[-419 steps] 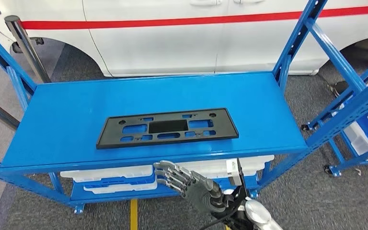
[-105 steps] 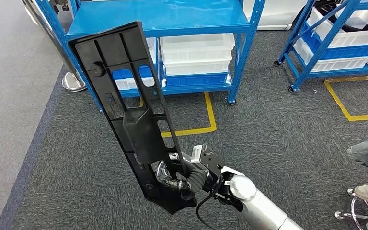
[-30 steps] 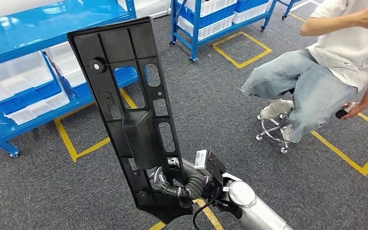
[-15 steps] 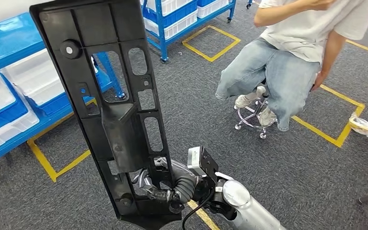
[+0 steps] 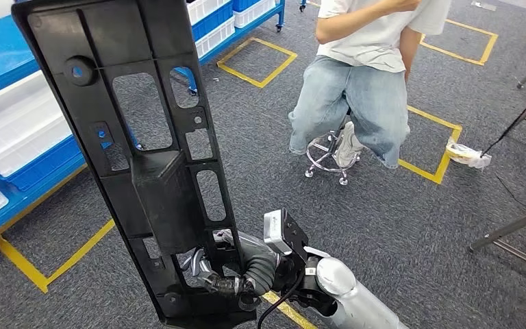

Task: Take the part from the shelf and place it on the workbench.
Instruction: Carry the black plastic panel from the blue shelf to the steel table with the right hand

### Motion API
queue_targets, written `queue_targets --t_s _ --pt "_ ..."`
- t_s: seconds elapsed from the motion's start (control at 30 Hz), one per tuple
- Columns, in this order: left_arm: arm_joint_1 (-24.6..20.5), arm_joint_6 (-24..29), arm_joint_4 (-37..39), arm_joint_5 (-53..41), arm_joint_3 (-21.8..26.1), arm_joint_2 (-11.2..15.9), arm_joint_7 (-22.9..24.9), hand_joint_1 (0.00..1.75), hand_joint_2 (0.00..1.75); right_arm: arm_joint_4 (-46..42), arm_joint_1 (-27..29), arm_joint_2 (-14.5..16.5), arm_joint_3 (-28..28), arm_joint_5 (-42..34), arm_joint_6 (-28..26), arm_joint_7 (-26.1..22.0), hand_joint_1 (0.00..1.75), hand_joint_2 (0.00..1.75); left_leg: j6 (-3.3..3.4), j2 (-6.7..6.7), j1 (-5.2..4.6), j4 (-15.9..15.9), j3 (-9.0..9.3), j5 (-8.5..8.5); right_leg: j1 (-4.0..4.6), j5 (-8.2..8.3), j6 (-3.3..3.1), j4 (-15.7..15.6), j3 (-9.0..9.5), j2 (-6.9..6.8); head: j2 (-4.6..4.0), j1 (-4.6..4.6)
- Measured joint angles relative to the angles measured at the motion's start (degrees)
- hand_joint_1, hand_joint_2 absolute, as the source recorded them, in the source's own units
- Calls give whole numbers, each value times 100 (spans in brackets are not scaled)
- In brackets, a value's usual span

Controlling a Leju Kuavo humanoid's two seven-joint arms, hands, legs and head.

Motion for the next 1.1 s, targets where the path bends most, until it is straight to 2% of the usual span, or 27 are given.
queue_targets --t_s 0.03,0.1,0.17,0.2,0.27,0.3,0.37,0.4,0.43,0.47,0.5,0.53,0.57,0.63,0.67,0.7,0.73,0.77,0.8,0.83,0.87,0.93,0.97,1.0,1.03,1.07,1.1 --pt "12 1 -11 13 9 1 0 0 175 13 -3 0 18 -15 9 16 175 175 -7 63 -1 7 0 -7 -10 101 2 -107 70 -22 0 1" --pt "39 1 -46 26 25 3 0 0 175 28 -22 5 48 -44 17 40 175 175 -41 172 -4 29 9 -34 -8 423 -18 -858 491 -174 0 0" --pt "64 1 -73 38 43 8 1 0 175 35 -58 24 59 -61 19 46 175 175 -99 255 -31 54 17 -64 29 597 -68 -1464 812 -329 0 -2" --pt "74 1 -83 44 53 13 1 0 175 37 -76 34 60 -67 20 46 175 175 -131 293 -43 52 24 -73 52 591 -98 -1549 845 -351 0 -2" --pt "90 1 -117 69 73 20 14 0 175 42 -98 46 61 -84 26 52 175 175 -197 365 -51 36 45 -84 57 615 -157 -1557 833 -240 0 -3" --pt "100 3 -146 89 83 24 31 0 175 45 -102 53 62 -101 36 63 175 175 -228 327 -43 64 43 -123 42 629 -190 -1578 837 -186 0 -2" --pt "134 13 -221 137 102 30 79 0 175 65 -120 89 69 -145 67 96 175 175 -273 108 -25 365 -78 -357 9 665 -260 -1620 849 -89 0 -4" --pt "157 32 -261 167 109 34 112 0 175 80 -130 117 81 -170 87 110 175 175 -286 -33 -17 690 -221 -549 14 673 -284 -1625 845 -38 0 -5" --pt "184 59 -306 198 114 39 148 0 175 98 -138 145 100 -194 108 122 175 175 -290 -111 -18 1082 -400 -739 24 678 -301 -1621 839 21 0 -6" --pt "215 95 -359 235 118 48 190 0 175 118 -142 167 126 -219 132 132 175 175 -291 -149 -19 1438 -569 -867 38 680 -309 -1614 834 92 0 -5" --pt "253 145 -421 274 122 58 237 0 175 141 -143 182 152 -241 157 143 175 175 -284 -165 -19 1651 -677 -892 52 680 -312 -1604 831 171 0 -6" --pt "296 196 -496 309 124 71 285 0 175 165 -144 195 176 -262 182 152 175 175 -271 -177 -19 1628 -679 -793 62 679 -313 -1592 829 254 0 -5" --pt "340 245 -580 343 126 86 331 0 175 190 -146 210 197 -280 205 158 175 175 -251 -211 -19 1368 -572 -594 67 679 -313 -1579 829 337 0 -5" --pt "430 317 -736 391 127 115 403 0 175 231 -160 252 229 -309 232 160 175 175 -208 -447 -11 580 -239 -212 73 677 -300 -1554 819 485 0 -4" --pt "464 343 -803 410 127 127 429 0 175 248 -170 277 243 -323 239 160 175 175 -191 -561 -9 299 -119 -116 74 680 -281 -1543 802 547 0 -5" --pt "495 372 -868 428 128 138 455 0 175 263 -178 297 255 -338 249 160 175 175 -176 -642 -11 157 -59 -91 68 688 -252 -1538 783 605 0 -4" --pt "521 409 -940 452 130 151 483 0 175 277 -183 311 265 -353 266 160 175 175 -163 -645 -20 129 -42 -100 61 704 -215 -1543 766 662 0 -4" --pt "546 448 -1023 475 130 163 512 0 175 289 -185 320 275 -366 286 160 175 175 -139 -584 -22 107 -30 -79 56 723 -176 -1556 752 727 0 -4" --pt "574 483 -1106 494 131 177 538 0 175 298 -185 323 283 -375 305 160 175 175 -105 -515 -16 76 -13 -55 57 718 -146 -1544 741 719 0 -3" --pt "603 509 -1180 508 131 191 558 0 175 306 -191 324 291 -381 318 160 175 175 -64 -441 -7 40 2 -29 70 664 -122 -1473 704 624 0 1" --pt "634 526 -1241 516 131 204 574 0 175 313 -199 327 297 -385 324 160 175 175 -25 -359 1 5 14 -9 84 543 -103 -1290 617 470 0 5" --pt "697 542 -1323 523 131 228 592 0 175 330 -213 334 311 -391 325 159 175 175 20 -196 -14 -16 16 -2 77 155 -72 -593 289 130 0 11" --pt "720 555 -1354 524 131 240 600 0 175 342 -213 337 317 -392 325 158 175 175 27 -110 -23 -15 13 -7 58 -9 -52 -202 104 55 0 10" --pt "732 572 -1376 519 131 249 607 0 175 357 -206 338 323 -390 323 155 175 175 28 -29 -27 -13 13 -13 36 -84 -33 60 -18 23 0 10" --pt "734 591 -1390 514 129 256 613 0 175 370 -197 336 327 -382 320 146 175 175 25 48 -29 -12 16 -19 15 -45 -17 107 -32 4 0 10" --pt "731 607 -1397 505 126 260 614 0 175 380 -187 333 328 -369 317 130 175 175 16 117 -29 -10 23 -28 -1 97 -6 -93 82 -25 0 10" --pt "725 615 -1399 496 120 261 606 0 175 385 -180 330 327 -353 314 109 175 175 1 178 -29 -7 37 -40 -10 296 -5 -496 307 -97 0 10"
